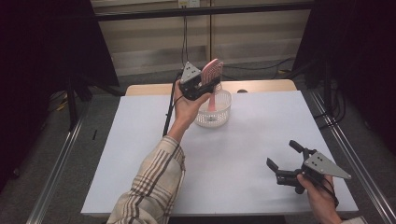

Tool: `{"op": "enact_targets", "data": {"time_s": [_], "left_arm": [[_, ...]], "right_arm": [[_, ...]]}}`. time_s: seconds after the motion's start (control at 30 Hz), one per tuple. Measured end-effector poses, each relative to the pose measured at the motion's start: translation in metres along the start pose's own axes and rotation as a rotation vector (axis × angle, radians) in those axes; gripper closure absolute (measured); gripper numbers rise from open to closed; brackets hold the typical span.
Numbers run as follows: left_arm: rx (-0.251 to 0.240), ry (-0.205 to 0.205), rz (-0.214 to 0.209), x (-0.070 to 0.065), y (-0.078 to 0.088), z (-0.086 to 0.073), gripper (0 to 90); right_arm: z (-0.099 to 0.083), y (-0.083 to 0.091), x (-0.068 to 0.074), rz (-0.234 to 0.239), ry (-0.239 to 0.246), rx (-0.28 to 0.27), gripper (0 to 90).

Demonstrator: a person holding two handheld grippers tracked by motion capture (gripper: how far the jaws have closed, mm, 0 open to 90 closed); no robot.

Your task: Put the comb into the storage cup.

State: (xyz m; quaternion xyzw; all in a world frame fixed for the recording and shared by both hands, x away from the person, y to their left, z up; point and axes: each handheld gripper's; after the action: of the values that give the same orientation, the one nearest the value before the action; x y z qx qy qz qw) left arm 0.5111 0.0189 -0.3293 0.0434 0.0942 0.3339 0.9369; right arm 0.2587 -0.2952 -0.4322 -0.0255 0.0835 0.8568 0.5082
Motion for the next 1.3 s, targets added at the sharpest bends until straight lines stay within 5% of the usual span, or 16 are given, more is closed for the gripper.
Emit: {"op": "enact_targets", "data": {"time_s": [0.97, 1.3], "left_arm": [[0.056, 0.024, 0.006, 0.001, -0.011, -0.031, 63.1], [0.048, 0.069, 0.007, 0.006, -0.012, -0.041, 63.0]], "right_arm": [[-0.002, -0.001, 0.001, 0.008, 0.009, 0.02, 0.0], [-0.002, -0.001, 0.0, 0.008, 0.01, 0.022, 0.0]]}}
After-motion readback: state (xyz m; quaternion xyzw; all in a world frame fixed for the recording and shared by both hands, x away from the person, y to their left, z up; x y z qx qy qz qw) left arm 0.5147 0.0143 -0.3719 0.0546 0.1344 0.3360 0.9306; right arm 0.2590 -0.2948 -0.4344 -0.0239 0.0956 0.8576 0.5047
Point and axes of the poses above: each handheld gripper's, and its own axes: y roughly backward along the jaws, z roughly out of its top, x roughly to its left, and after that the axes turned 8 degrees about y, right-handed
